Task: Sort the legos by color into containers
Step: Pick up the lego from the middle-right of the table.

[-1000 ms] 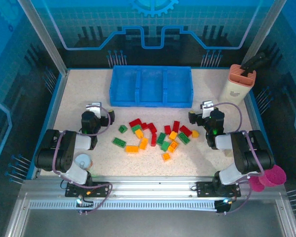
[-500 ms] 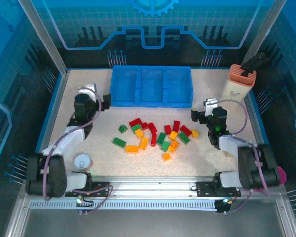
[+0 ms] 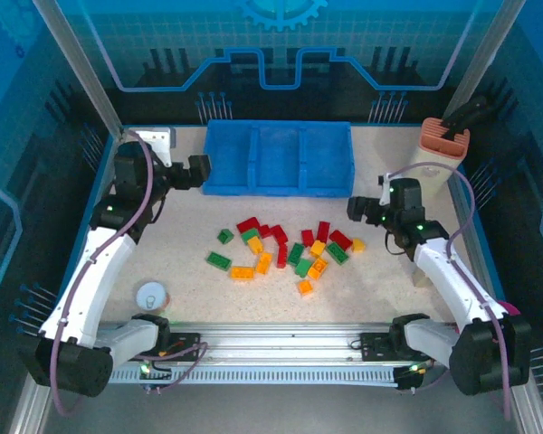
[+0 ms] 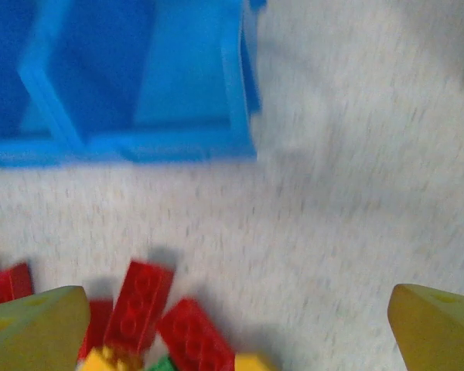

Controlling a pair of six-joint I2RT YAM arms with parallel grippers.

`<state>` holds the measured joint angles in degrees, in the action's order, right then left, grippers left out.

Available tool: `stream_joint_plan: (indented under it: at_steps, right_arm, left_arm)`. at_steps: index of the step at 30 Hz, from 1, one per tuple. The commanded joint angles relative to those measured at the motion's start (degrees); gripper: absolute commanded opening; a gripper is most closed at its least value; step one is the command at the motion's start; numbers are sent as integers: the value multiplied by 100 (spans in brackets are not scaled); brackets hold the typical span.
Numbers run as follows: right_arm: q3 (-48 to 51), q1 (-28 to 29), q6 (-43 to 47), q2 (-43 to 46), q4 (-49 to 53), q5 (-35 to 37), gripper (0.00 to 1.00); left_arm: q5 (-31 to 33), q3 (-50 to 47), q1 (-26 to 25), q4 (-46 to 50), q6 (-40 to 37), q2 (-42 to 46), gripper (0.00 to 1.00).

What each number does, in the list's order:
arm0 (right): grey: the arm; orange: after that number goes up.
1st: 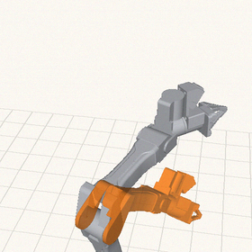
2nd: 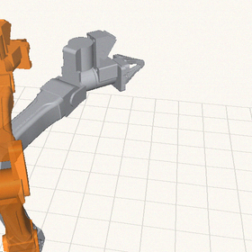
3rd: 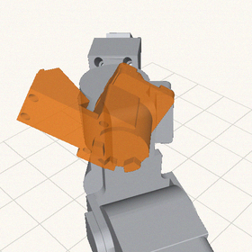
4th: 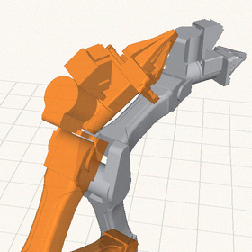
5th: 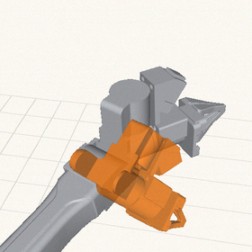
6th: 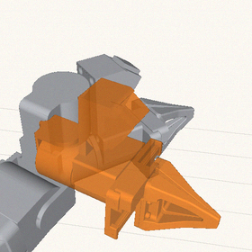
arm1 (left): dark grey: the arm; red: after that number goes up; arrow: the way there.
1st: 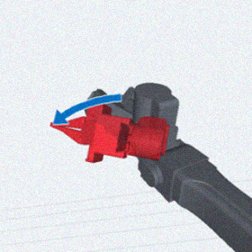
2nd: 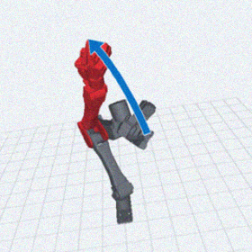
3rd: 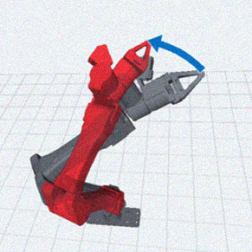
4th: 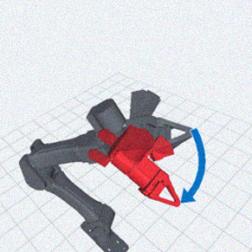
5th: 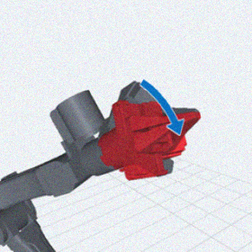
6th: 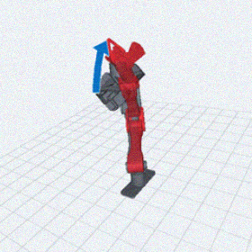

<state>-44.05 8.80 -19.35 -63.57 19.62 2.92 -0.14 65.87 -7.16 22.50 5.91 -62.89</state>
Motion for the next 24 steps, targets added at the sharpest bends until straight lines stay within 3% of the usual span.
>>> stream_joint_plan:
  at_steps: [1,24]
  right_arm:
    - [83,212,-496,-223,963,-241,100]
    - [-556,535,-565,-2217,1569,553,57]
  left_arm:
    - [-294,217,-31,636,6,33,99]
    - [-207,-40,-66,624,-136,24,99]
